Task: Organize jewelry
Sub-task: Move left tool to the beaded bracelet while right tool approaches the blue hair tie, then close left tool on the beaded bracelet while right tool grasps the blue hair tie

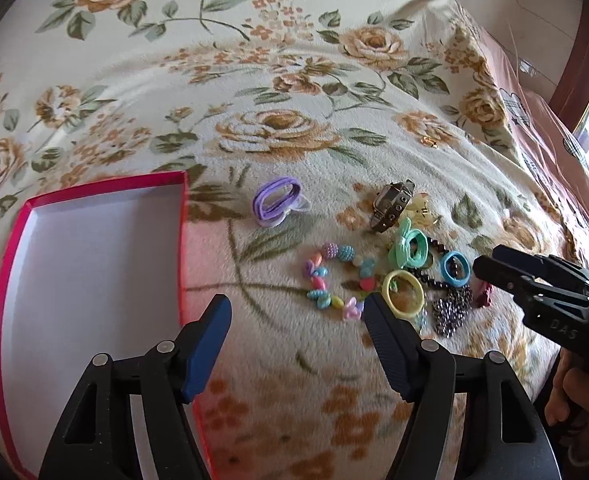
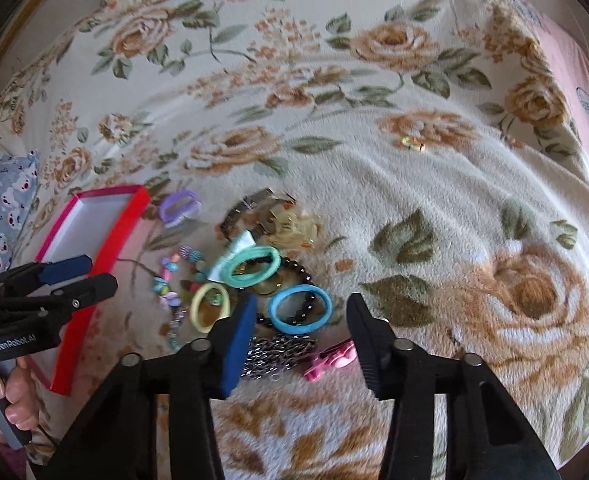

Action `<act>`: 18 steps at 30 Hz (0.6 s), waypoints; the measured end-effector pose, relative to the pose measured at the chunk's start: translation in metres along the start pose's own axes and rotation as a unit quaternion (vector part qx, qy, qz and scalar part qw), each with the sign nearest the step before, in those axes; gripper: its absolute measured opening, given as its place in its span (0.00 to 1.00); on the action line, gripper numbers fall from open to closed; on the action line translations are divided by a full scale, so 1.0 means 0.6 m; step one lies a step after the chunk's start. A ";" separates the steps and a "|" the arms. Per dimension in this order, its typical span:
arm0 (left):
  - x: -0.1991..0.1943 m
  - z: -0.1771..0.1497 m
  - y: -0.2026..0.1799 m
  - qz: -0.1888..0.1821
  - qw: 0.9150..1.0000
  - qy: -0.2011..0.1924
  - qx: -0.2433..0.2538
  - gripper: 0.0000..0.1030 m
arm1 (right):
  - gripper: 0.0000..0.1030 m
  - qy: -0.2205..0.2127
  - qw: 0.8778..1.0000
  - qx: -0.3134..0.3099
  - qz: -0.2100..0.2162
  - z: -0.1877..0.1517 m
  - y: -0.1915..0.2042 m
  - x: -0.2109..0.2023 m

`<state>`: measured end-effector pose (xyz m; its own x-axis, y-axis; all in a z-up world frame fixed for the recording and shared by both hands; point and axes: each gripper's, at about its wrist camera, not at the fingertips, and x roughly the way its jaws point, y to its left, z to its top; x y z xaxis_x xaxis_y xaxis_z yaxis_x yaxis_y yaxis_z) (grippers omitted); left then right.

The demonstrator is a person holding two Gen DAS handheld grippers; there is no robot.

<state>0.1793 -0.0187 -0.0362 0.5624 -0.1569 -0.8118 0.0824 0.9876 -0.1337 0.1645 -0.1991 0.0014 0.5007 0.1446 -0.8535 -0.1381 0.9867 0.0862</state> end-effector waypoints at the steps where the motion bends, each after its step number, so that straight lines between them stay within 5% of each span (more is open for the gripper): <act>1: 0.009 0.006 -0.001 -0.001 1.000 0.002 0.000 0.65 | 0.45 0.005 1.000 0.000 -0.001 0.002 -0.003 0.006; 13: 0.114 0.035 -0.016 -0.002 0.999 0.052 0.011 0.54 | 0.36 0.049 0.999 -0.003 -0.006 0.007 -0.016 0.061; 18: 0.143 0.041 -0.023 -0.001 0.998 0.065 0.023 0.39 | 0.27 0.049 0.999 -0.001 -0.006 0.006 -0.019 0.066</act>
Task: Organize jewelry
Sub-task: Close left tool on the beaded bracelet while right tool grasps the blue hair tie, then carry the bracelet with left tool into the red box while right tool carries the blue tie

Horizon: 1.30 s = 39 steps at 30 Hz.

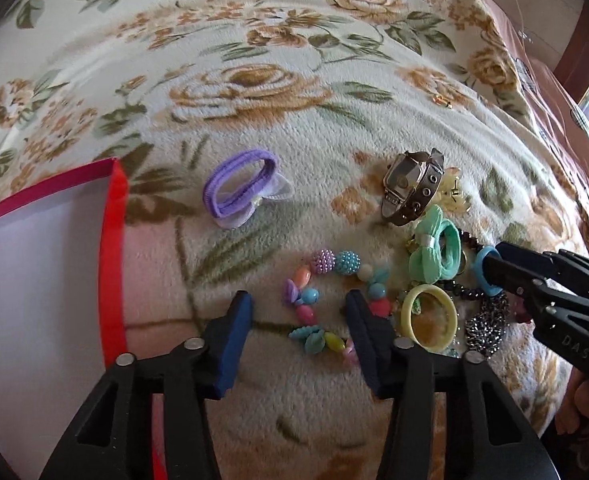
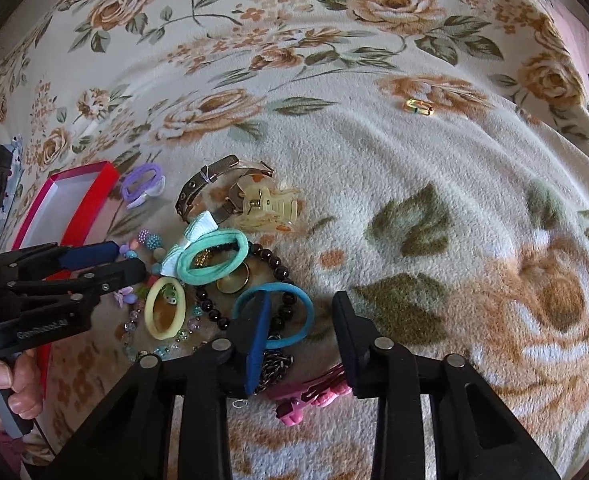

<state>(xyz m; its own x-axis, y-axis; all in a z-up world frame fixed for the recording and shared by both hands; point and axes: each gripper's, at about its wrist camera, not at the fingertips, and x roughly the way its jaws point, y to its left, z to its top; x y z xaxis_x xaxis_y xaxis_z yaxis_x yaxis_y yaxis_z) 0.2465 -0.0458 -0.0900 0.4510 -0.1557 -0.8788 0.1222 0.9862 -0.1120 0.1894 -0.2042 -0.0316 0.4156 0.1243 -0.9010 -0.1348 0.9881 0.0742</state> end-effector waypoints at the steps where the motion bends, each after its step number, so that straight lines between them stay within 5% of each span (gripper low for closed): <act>1: 0.002 0.001 -0.001 -0.002 1.000 0.000 0.003 0.36 | 0.25 -0.001 1.000 -0.001 0.000 0.000 0.000 0.000; 3: 0.005 0.002 -0.003 -0.011 1.000 0.000 0.007 0.14 | 0.13 -0.002 1.000 -0.001 0.000 -0.001 -0.001 0.000; 19: -0.093 -0.029 0.017 -0.058 0.997 -0.056 -0.014 0.13 | 0.06 -0.042 0.999 0.009 0.021 0.004 0.014 -0.050; 39: -0.290 -0.117 0.102 -0.053 0.987 -0.138 -0.062 0.13 | 0.03 -0.085 0.991 -0.044 0.097 0.032 0.150 -0.103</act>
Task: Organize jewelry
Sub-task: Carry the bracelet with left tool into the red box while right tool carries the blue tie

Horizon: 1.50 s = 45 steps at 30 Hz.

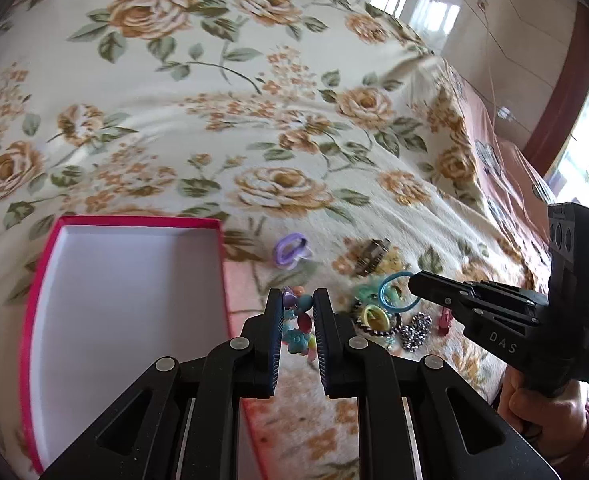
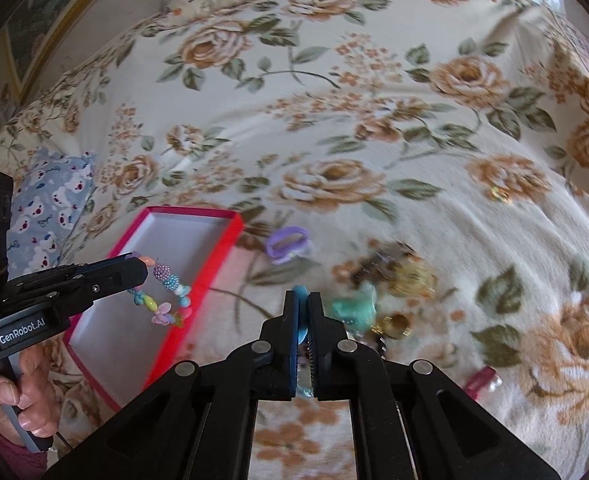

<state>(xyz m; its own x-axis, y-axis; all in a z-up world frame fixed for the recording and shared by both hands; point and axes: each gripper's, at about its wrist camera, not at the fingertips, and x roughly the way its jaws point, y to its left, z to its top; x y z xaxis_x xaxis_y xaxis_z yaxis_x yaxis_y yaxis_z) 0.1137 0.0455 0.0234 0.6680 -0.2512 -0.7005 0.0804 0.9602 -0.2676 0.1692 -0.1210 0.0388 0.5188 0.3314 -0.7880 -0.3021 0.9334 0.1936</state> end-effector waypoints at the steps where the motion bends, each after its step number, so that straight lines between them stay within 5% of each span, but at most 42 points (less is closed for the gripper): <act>1: -0.007 -0.001 0.006 0.003 1.000 -0.003 -0.003 0.13 | 0.03 0.000 1.000 -0.005 0.004 0.003 0.010 0.002; 16: -0.046 0.000 0.108 0.041 0.997 -0.015 -0.057 0.13 | 0.03 0.016 0.996 -0.042 0.083 0.045 0.134 0.099; 27: 0.035 0.042 0.199 0.048 0.994 0.003 -0.093 0.13 | 0.03 0.055 0.989 -0.043 0.130 0.077 0.193 0.215; 45: 0.138 0.043 0.275 0.130 0.983 0.056 -0.119 0.14 | 0.05 0.114 0.986 -0.064 0.105 0.078 0.209 0.326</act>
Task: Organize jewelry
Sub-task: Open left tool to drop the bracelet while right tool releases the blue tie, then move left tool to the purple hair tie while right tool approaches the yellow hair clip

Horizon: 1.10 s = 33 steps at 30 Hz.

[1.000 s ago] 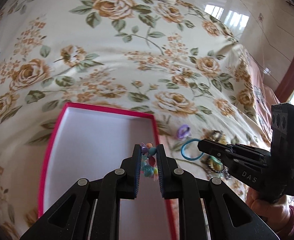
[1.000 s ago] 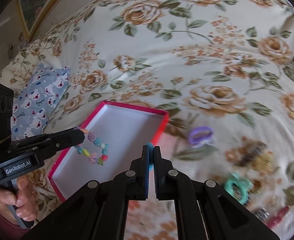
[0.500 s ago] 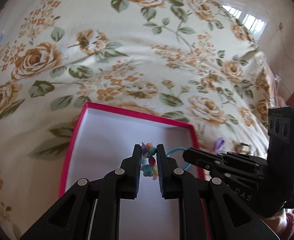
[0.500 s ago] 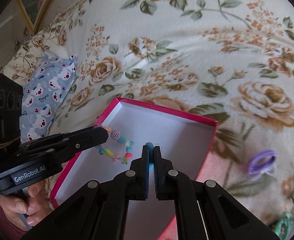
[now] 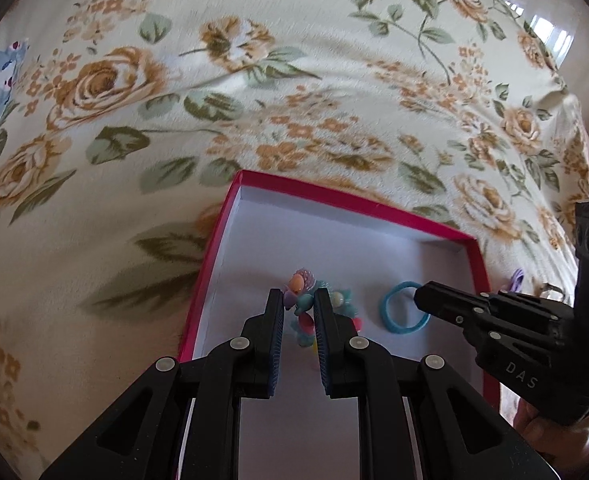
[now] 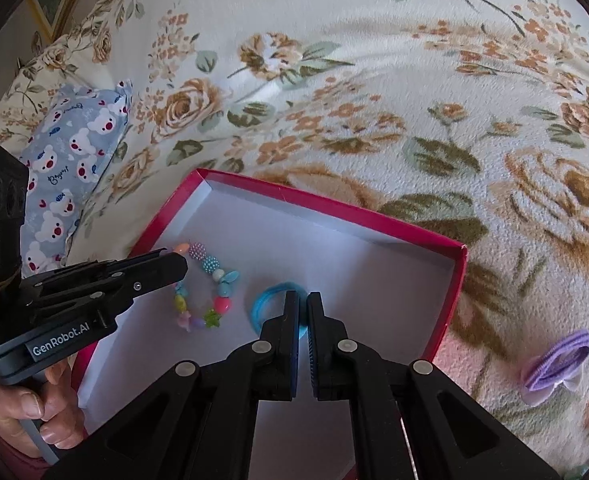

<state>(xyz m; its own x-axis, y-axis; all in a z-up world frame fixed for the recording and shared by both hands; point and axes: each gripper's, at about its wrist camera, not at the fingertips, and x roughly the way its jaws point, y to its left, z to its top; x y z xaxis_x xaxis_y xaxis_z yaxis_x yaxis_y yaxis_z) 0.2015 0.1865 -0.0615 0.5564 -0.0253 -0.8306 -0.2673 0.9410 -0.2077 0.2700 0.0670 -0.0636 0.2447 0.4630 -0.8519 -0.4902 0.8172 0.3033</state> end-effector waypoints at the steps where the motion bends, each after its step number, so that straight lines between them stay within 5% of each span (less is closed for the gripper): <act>1: 0.002 0.000 0.001 0.001 1.000 0.001 0.000 0.14 | 0.05 0.001 1.000 -0.002 -0.001 -0.001 0.001 0.002; 10: -0.010 -0.002 -0.005 0.027 1.000 -0.003 0.002 0.25 | 0.18 -0.003 1.000 -0.001 0.007 -0.003 0.006 -0.007; 14: -0.037 -0.013 -0.007 0.031 0.999 -0.016 -0.001 0.43 | 0.34 -0.012 1.000 0.003 0.013 -0.008 0.008 -0.026; 20: -0.077 -0.032 -0.014 0.031 0.999 -0.026 -0.002 0.54 | 0.34 -0.030 0.999 0.011 0.018 -0.016 0.008 -0.060; 33: -0.139 -0.056 -0.054 0.000 0.999 -0.038 0.000 0.57 | 0.35 -0.063 0.997 0.042 -0.003 -0.054 -0.038 -0.136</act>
<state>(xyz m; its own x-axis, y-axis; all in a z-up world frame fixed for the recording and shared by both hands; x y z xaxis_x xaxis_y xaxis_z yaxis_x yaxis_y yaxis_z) 0.1373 0.1466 -0.0029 0.6147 -0.0002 -0.7887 -0.2669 0.9410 -0.2082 0.2340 -0.0004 -0.0146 0.3529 0.4938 -0.7947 -0.4184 0.8430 0.3380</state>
